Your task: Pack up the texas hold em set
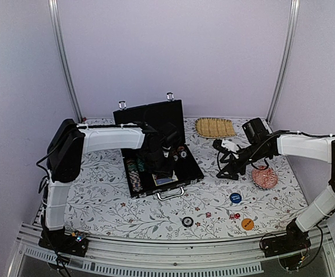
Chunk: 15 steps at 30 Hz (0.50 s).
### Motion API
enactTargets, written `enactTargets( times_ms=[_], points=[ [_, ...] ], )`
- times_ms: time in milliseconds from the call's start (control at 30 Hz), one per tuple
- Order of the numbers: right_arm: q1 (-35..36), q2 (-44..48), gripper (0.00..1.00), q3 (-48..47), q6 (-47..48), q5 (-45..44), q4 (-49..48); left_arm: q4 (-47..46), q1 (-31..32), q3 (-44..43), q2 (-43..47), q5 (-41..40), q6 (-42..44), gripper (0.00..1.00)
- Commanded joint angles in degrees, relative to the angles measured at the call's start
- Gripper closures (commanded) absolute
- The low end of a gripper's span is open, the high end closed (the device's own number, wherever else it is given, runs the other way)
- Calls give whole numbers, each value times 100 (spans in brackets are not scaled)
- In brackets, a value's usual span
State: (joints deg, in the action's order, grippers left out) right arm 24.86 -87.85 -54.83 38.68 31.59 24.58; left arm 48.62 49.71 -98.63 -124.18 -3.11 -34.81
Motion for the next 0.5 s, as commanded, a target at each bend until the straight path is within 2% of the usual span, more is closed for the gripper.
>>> enactTargets(
  times_ms=[0, 367, 467],
  points=[
    [54, -124, 17, -138, 87, -38, 122, 134, 57, 11, -49, 287, -138, 41],
    [111, -195, 17, -158, 131, -72, 178, 259, 235, -112, -213, 469, -346, 42],
    [124, -200, 17, -156, 136, -62, 183, 302, 289, -161, -229, 446, -351, 37]
  ],
)
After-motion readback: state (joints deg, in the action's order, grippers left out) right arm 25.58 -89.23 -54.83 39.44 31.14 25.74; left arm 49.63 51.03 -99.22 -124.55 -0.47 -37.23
